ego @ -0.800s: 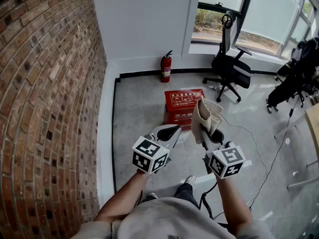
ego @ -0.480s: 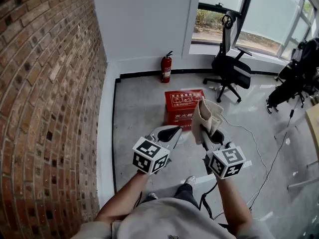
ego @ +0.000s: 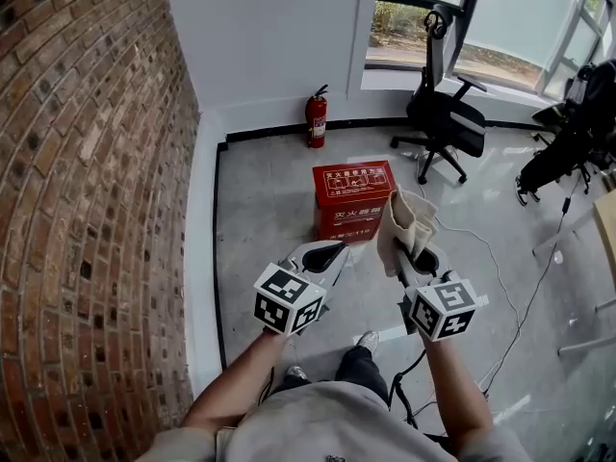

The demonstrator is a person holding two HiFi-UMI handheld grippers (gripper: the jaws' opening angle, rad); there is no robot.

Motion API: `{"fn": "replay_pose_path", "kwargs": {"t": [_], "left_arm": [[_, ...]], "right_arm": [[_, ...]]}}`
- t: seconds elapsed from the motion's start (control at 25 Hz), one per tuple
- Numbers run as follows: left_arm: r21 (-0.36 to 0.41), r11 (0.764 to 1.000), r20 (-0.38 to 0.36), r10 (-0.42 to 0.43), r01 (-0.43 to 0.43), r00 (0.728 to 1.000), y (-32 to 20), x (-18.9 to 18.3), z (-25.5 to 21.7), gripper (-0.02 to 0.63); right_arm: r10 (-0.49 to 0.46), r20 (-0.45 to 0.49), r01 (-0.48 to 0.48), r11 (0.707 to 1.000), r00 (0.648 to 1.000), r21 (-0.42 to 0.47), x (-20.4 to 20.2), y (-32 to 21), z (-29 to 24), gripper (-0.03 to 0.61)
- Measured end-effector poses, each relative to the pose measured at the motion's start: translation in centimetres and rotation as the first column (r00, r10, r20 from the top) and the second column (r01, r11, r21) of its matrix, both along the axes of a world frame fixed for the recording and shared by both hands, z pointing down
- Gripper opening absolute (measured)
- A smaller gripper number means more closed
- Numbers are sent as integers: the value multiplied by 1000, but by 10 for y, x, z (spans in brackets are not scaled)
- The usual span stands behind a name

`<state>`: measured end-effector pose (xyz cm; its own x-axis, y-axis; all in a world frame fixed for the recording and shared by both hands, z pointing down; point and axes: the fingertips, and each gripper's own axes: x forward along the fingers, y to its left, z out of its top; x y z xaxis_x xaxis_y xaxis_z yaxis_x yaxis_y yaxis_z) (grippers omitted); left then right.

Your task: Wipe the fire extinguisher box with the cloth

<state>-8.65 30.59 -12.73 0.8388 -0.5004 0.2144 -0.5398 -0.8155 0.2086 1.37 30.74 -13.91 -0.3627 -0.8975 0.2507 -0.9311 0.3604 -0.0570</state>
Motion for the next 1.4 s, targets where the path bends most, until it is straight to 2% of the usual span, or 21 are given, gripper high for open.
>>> {"fn": "replay_pose_path", "kwargs": {"t": [0.2,0.44,0.68,0.84,1.04,1.2,1.4], "left_arm": [[-39,999,28,14,-13,999,-24,34,23,0],[-55,998,59,26,-23,998,-68,102,50,0],[-112,993,151,-14,32,988,-111,144,85,0],[-140,989,192,-18,46,981,-137,155,107,0],[-180,983,199,3,33,980,-179,160,146,1],[-206,978,193,34,7,981,-221,157,193,0],[-225,973,199,88,-42,976,-284,148,260,0]], "right_arm": [[54,6,-53,997,999,-52,55,-23,27,101],[83,33,-78,989,996,-127,146,-70,72,101],[61,76,-42,971,995,-235,206,-119,130,101],[65,74,-39,952,995,-304,226,-154,172,101],[75,51,-50,921,996,-386,233,-204,228,100],[97,-18,-95,894,995,-437,237,-255,282,101],[155,-55,-161,848,986,-506,236,-331,353,101]]}}
